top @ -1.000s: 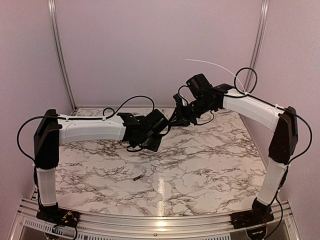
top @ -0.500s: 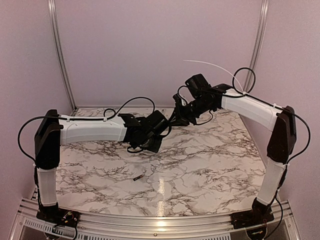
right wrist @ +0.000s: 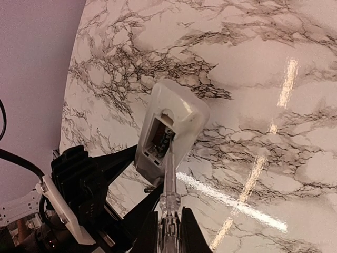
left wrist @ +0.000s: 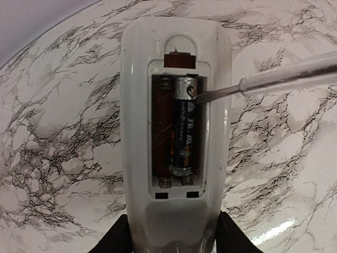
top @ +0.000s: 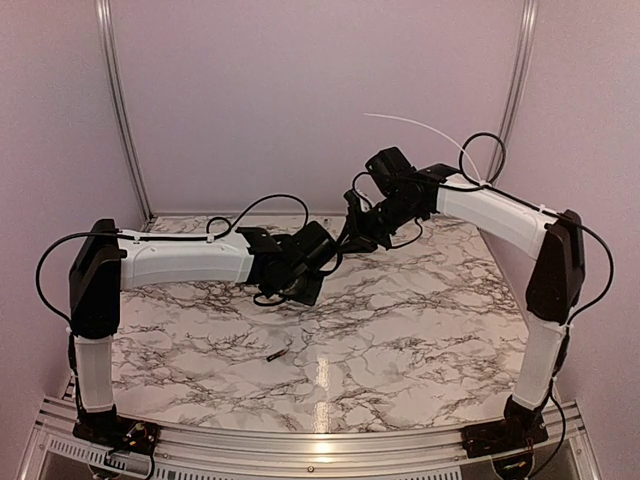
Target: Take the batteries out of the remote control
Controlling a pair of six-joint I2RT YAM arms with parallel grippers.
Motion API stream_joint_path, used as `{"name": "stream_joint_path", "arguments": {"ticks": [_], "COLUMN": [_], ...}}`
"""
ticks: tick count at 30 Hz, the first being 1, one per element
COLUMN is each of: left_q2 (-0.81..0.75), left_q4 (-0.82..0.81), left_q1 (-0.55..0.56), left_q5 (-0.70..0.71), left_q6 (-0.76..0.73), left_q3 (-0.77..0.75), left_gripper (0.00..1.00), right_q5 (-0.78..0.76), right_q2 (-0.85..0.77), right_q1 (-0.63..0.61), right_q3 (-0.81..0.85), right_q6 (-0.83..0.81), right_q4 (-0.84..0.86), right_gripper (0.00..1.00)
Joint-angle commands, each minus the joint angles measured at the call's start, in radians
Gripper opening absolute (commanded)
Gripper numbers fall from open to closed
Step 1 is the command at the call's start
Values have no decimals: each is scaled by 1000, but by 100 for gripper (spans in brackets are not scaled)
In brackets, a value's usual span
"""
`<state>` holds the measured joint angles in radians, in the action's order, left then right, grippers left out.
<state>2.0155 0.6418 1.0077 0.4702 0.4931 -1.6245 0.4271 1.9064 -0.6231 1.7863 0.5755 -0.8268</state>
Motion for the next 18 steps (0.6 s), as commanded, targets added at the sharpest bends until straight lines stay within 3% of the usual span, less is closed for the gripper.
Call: {"name": "stream_joint_path", "arguments": {"ticks": [1, 18], "left_q2": [18, 69], "left_q4": [13, 54], "left_q1": [5, 5], "left_q5": [39, 78], "left_q6": [7, -12], "left_q3": [-50, -125], "left_gripper": [29, 29], "right_q5": [-54, -120], "right_q2": [43, 236], "right_q1": [3, -21], "right_q3": [47, 284], "right_q6": [9, -22], "right_q4": [-63, -223], "right_gripper": [0, 0]}}
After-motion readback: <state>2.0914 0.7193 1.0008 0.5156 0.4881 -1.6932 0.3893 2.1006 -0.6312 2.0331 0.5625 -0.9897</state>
